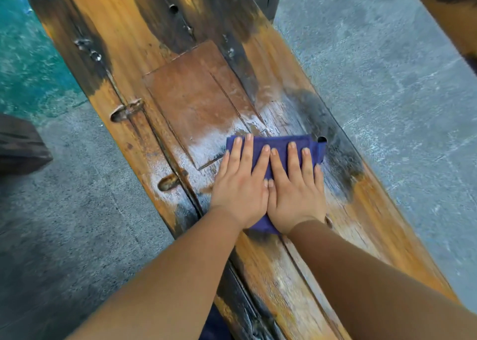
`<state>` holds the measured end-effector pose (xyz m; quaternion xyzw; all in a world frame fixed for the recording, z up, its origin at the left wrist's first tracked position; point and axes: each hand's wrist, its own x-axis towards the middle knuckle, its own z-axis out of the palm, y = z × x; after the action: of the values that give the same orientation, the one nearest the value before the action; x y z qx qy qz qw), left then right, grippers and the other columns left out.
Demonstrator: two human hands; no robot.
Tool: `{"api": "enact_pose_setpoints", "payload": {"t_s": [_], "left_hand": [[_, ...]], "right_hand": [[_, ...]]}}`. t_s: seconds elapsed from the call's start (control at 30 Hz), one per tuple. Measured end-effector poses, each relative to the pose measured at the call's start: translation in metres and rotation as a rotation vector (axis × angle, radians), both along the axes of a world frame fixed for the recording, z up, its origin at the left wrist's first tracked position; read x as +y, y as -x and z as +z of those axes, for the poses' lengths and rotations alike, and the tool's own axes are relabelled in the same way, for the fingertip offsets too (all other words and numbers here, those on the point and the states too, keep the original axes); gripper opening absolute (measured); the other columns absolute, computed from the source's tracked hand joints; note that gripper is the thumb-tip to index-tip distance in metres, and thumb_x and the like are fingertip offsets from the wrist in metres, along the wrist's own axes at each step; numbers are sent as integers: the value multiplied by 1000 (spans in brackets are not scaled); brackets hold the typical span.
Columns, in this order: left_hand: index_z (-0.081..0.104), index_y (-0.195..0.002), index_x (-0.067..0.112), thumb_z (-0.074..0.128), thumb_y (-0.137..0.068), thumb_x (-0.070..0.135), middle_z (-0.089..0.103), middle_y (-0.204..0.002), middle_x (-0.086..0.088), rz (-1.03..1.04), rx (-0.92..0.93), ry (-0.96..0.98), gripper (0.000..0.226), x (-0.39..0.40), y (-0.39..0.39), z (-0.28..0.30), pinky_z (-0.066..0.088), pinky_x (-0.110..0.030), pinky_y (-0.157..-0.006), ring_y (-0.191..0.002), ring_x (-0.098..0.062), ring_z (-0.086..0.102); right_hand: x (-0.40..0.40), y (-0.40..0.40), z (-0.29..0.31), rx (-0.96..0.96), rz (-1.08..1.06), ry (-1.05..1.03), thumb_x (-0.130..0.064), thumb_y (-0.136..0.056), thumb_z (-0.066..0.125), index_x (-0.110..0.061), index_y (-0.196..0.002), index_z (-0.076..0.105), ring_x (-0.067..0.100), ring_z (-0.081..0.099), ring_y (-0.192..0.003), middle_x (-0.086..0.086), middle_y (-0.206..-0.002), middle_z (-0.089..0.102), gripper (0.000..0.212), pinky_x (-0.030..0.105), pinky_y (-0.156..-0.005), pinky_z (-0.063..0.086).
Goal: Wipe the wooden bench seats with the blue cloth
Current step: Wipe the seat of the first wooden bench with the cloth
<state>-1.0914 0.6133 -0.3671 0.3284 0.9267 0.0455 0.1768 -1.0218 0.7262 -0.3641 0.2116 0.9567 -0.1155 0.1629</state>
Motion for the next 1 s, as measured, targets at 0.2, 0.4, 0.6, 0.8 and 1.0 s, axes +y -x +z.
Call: {"api": "enact_pose_setpoints", "payload": {"t_s": [0.2, 0.4, 0.6, 0.8, 1.0], "left_hand": [[3, -154, 21, 10, -93, 45, -7, -162, -13, 44, 51, 3, 66, 23, 61, -3, 1, -46, -118, -147, -31, -9], [8, -154, 20, 11, -95, 43, -3, -162, -14, 87, 86, -27, 64, 45, 120, -9, 2, -44, -118, -148, -30, -5], [7, -154, 20, 16, -97, 41, -4, -162, -14, 105, 95, -45, 62, 59, 180, -6, 6, -45, -119, -148, -30, -4], [10, -154, 22, 26, -99, 39, -2, -162, -14, 49, 120, -91, 60, 78, 266, -9, 8, -44, -119, -148, -31, -3], [11, -154, 21, 21, -99, 39, -1, -162, -14, 44, 113, -93, 59, 87, 307, -10, 8, -44, -119, -148, -30, -3]], "right_hand": [[28, 69, -5, 38, 75, -42, -50, -94, 14, -32, -155, 14, 30, 3, -150, 6, -164, 8, 64, 51, -118, 6], [52, 134, -5, 66, 106, -51, -49, -95, 15, -32, -155, 11, 28, -2, -150, 4, -165, 2, 62, 51, -118, 2], [67, 195, -5, 102, 124, -77, -50, -96, 16, -33, -154, 11, 29, 1, -150, 2, -165, 2, 61, 52, -118, 9], [79, 272, -9, 137, 25, -76, -50, -95, 21, -34, -153, 15, 36, 41, -124, 4, -162, 16, 60, 50, -94, 37], [87, 314, -5, 146, -16, 4, -50, -93, 20, -36, -151, 14, 37, 51, -112, 4, -153, 31, 60, 49, -84, 43]]}}
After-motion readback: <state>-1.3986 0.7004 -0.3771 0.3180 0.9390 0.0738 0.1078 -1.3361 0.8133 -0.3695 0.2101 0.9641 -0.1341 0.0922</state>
